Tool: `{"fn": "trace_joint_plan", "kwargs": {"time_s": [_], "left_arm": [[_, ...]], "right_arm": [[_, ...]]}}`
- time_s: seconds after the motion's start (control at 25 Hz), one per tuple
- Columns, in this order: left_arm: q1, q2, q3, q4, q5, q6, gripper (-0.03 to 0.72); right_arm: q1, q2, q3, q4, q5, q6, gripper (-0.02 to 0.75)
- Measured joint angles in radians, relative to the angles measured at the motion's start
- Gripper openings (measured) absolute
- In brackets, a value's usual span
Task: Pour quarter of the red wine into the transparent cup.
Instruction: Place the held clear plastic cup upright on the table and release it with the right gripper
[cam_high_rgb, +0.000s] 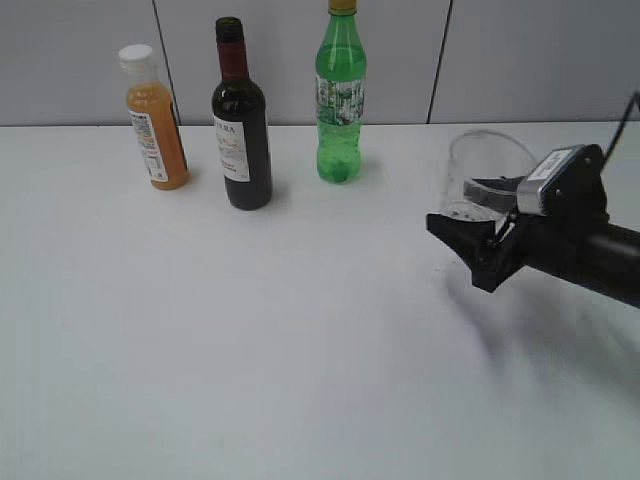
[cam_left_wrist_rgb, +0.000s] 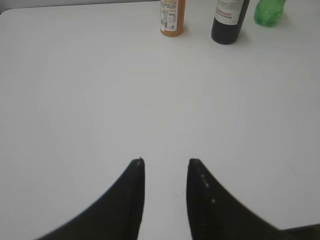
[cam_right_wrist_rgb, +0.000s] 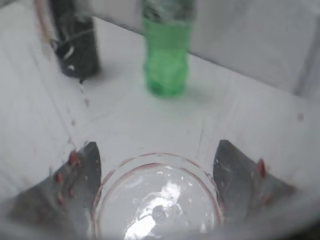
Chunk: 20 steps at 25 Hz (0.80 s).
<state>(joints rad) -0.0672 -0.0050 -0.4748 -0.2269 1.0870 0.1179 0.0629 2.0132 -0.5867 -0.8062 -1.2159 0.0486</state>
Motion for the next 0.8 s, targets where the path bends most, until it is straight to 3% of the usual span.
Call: {"fn": "trace_joint_plan", "kwargs": {"time_s": [0.16, 0.28, 0.8], "left_arm": [[0.0, 0.0, 0.0, 0.0, 0.0, 0.0, 0.23], [0.0, 0.0, 0.0, 0.0, 0.0, 0.0, 0.23], [0.0, 0.0, 0.0, 0.0, 0.0, 0.0, 0.23]], "right_arm": [[0.037, -0.001, -0.123, -0.268, 0.028, 0.123, 0.552], [0.079, -0.001, -0.195, -0.372, 0.065, 0.208, 0.552], [0.285, 0.239, -0.438, -0.505, 0.074, 0.291, 0.552]]}}
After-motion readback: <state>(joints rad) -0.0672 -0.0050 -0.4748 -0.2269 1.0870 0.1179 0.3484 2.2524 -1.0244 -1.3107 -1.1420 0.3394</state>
